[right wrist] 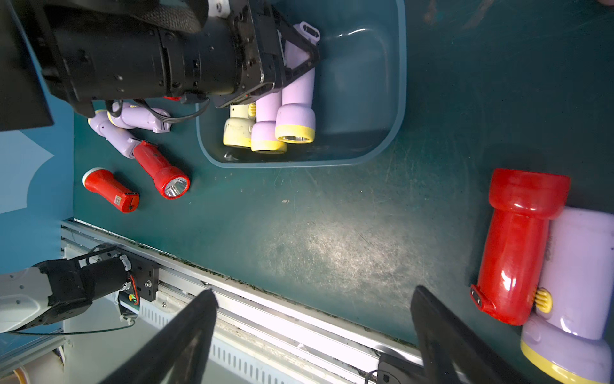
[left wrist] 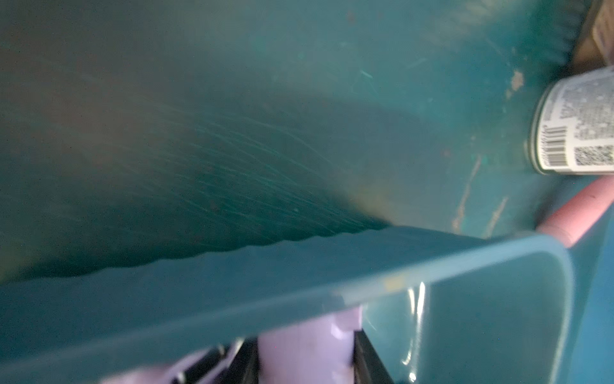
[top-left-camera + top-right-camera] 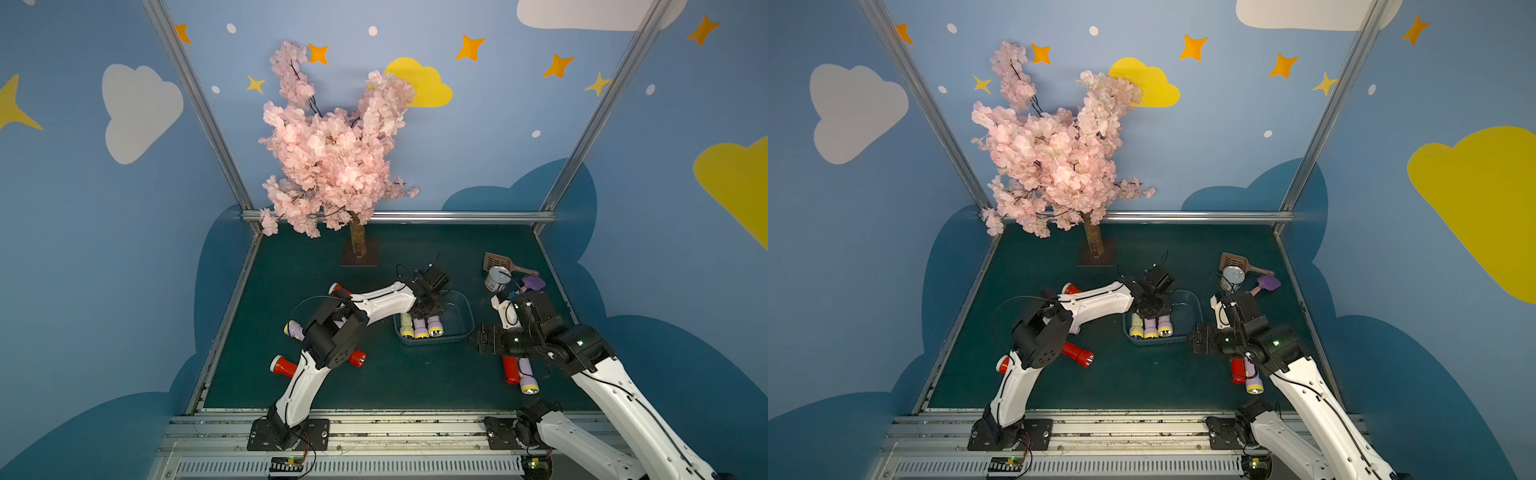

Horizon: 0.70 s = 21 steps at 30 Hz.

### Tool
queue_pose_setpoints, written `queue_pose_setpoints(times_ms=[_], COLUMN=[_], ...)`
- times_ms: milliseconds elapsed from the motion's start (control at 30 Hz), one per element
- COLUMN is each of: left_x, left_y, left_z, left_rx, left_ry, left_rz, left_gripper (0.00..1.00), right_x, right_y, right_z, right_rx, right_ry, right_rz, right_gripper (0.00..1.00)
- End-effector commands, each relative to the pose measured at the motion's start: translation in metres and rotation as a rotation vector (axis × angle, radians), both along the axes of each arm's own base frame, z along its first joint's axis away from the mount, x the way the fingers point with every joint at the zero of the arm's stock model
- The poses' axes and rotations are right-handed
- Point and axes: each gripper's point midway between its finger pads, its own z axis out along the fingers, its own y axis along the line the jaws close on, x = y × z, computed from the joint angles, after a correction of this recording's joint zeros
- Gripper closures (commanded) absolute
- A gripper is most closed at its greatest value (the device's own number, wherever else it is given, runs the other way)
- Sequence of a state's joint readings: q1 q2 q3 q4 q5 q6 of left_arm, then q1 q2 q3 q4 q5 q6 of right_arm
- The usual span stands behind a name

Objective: Put the flashlights into the storage boxes
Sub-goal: Place the flashlight at the storage box.

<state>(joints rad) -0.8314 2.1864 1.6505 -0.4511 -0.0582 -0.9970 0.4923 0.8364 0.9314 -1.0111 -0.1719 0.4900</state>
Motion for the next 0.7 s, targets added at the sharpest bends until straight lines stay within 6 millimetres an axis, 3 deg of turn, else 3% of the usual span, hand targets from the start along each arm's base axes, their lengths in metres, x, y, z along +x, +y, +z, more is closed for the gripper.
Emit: queue_pose_setpoints(times_ms=[0, 233, 400, 667], left_x=[0.002, -0.003, -0.009, -0.015], left_y=[0.009, 0.015, 0.014, 0.000], left_z=[-0.007, 0.001, 0.017, 0.062], left_rx=[0.034, 0.023, 0.008, -0.023], left_ry=[-0.004, -0.017, -0.040, -0.125], left_rz=[0.016, 0.015, -0.010, -0.086], left_gripper=[0.74, 0.54, 0.42, 0.39], right_x=[-0.001, 0.001, 0.004, 0.005], right_y=[-0.003, -0.002, 0.001, 0.001], right_z=[-0.003, -0.002, -0.001, 0.000], right_rx=[-0.021, -0.018, -0.011, -0.008], right_ry=[0.000, -0.004, -0.008, -0.015], right_rz=[0.000, 0.000, 0.006, 0.004], right_gripper=[0.09, 0.09, 0.09, 0.09])
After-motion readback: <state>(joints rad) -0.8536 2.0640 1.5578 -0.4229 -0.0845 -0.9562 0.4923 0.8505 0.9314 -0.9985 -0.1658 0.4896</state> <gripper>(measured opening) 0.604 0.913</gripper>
